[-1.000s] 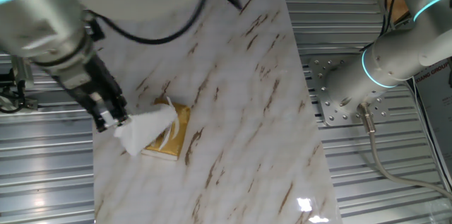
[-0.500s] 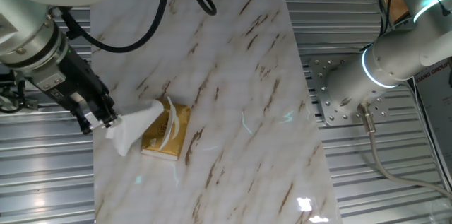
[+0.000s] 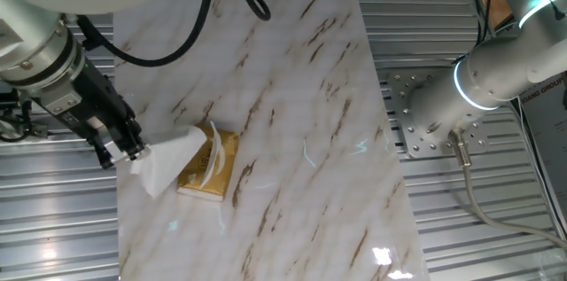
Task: Pull out a napkin
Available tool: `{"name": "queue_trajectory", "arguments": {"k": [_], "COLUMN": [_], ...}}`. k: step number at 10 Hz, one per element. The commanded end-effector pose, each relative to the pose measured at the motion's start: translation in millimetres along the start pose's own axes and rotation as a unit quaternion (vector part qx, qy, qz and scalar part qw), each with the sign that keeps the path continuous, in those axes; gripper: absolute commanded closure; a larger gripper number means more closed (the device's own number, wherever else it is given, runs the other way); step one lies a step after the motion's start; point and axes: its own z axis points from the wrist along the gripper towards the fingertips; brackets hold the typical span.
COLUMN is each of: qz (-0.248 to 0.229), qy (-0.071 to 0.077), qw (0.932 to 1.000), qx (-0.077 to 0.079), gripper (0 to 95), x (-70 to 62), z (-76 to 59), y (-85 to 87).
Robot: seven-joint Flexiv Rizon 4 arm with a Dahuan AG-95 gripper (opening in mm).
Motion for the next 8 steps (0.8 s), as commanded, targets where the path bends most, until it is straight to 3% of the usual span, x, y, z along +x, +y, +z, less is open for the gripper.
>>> {"name": "queue_trajectory", "arguments": {"k": [1,7,8], "qz": [-0.099,-0.108,-0.116], "qy": [-0.038,-0.063,-0.066], "qw": [0.9907,0.9863,0.9839], "qx": [0.084,0.108,0.119], "gripper": [95.0,95.0,95.0], "x": [-16.0,-27.6,-29.1], "z": [28.8,53.3,59.8], "y": [-28.6,-45.2,-48.6]}}
